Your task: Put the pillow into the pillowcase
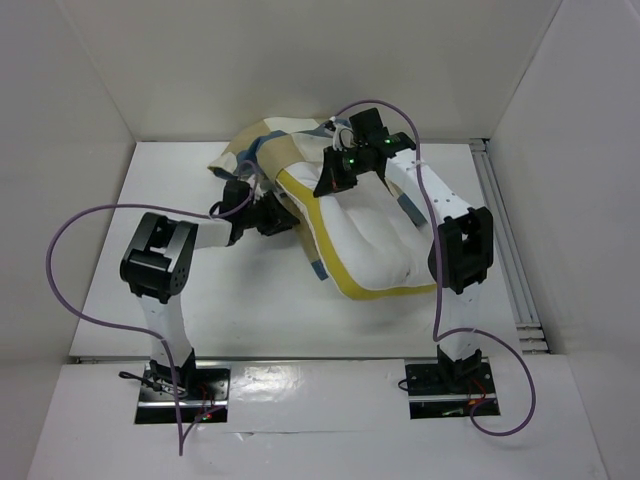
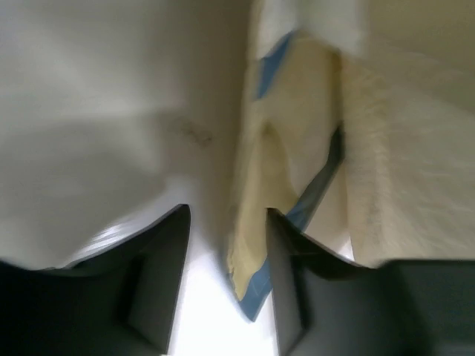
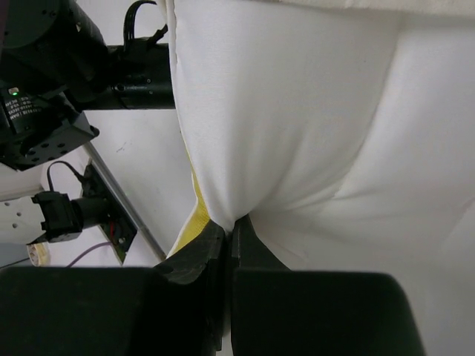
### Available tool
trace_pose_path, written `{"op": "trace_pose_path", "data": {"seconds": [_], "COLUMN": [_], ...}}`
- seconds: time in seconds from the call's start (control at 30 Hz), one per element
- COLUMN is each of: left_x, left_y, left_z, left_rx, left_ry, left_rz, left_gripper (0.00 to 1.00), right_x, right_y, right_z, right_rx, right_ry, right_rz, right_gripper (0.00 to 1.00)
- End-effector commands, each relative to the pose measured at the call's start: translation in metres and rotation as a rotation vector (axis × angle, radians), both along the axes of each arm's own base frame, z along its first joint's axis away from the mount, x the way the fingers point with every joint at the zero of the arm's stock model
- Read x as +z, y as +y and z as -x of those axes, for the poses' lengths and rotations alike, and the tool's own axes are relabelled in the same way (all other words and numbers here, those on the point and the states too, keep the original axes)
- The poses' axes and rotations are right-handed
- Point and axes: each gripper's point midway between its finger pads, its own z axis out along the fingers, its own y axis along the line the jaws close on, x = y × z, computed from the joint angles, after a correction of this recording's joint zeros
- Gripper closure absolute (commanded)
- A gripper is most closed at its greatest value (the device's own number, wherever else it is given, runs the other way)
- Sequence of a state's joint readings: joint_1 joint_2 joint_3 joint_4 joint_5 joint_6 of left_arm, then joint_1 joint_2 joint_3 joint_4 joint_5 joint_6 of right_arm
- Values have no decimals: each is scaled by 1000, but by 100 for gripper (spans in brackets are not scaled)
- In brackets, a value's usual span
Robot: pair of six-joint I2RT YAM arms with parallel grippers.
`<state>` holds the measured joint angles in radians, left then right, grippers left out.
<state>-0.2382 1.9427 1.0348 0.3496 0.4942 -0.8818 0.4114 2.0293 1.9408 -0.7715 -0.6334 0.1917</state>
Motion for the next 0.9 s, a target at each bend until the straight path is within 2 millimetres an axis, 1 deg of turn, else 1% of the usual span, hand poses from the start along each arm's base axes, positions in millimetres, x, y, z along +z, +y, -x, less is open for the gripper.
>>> {"op": "trace_pose_path", "data": {"seconds": [0.0, 0.03, 0.07, 0.1, 0.13, 0.17, 0.2, 0.27, 0.3, 0.37, 0.4, 0.43, 0.47, 0.5, 0.53, 0.57, 0.6, 0.63, 0.67, 0.7, 0.73, 0.77, 0.8, 0.87], "left_x": [33, 40, 44, 45, 49, 48, 53, 54, 59, 53, 49, 52, 50, 50, 48, 41, 40, 32, 34, 29, 33, 30, 28, 21], "left_y": [-18, -20, -22, -23, -24, -25, -25, -24, -24, -22, -17, -18, -16, -12, -12, -11, -10, -7, -7, -6, -6, -6, -6, -10], "left_z": [-16, -18, -17, -16, -19, -17, -17, -14, -14, -5, -5, -1, 5, 3, 4, 7, 5, 5, 2, 2, -2, -5, -12, -17], "left_rx": [14, 10, 2, 0, -1, -10, -7, -7, -8, -7, 3, -5, -5, 4, 5, -2, 2, 13, 21, 17, 26, 22, 26, 21], "left_ry": [-117, -136, -140, -129, -141, -131, -134, -133, -145, -130, -121, -122, -114, -115, -100, -85, -56, -40, -44, -40, -53, -55, -72, -64], "left_rz": [105, 129, 145, 158, 161, 163, 171, 171, 174, 170, 167, 172, 170, 169, 166, 144, 123, 102, 98, 90, 88, 82, 67, 46], "left_gripper": [53, 62, 82, 93, 100, 100, 100, 100, 100, 100, 100, 100, 100, 100, 100, 93, 60, 46, 35, 30, 30, 30, 30, 30], "right_x": [37, 36, 29, 35, 34, 33, 33, 36, 36, 35, 35, 35, 35, 35, 39, 39, 39, 34, 38, 38, 38, 42, 42, 42], "right_y": [7, 5, 9, 10, 14, 15, 19, 19, 19, 18, 18, 18, 18, 18, 22, 22, 22, 23, 23, 23, 23, 24, 24, 24], "right_z": [5, 3, 4, 2, 5, 2, 5, 3, 3, 1, 2, 2, 2, 2, 4, 4, 4, 3, 1, 1, 1, 1, 1, 1], "right_rx": [19, 8, 9, 3, 7, 7, 16, 4, 4, -4, -10, -10, -10, -10, -1, -1, -1, -1, -1, -1, -1, 0, 0, 0], "right_ry": [-56, -60, -55, -59, -62, -64, -63, -68, -67, -71, -64, -64, -64, -64, -72, -72, -72, -64, -74, -74, -74, -82, -82, -82], "right_rz": [-77, -68, -54, -63, -55, -56, -56, -57, -57, -49, -51, -51, -51, -51, -56, -56, -56, -52, -56, -56, -56, -60, -60, -60], "right_gripper": [100, 100, 100, 100, 100, 100, 100, 100, 100, 100, 100, 100, 100, 100, 100, 100, 100, 100, 100, 100, 100, 100, 100, 100]}}
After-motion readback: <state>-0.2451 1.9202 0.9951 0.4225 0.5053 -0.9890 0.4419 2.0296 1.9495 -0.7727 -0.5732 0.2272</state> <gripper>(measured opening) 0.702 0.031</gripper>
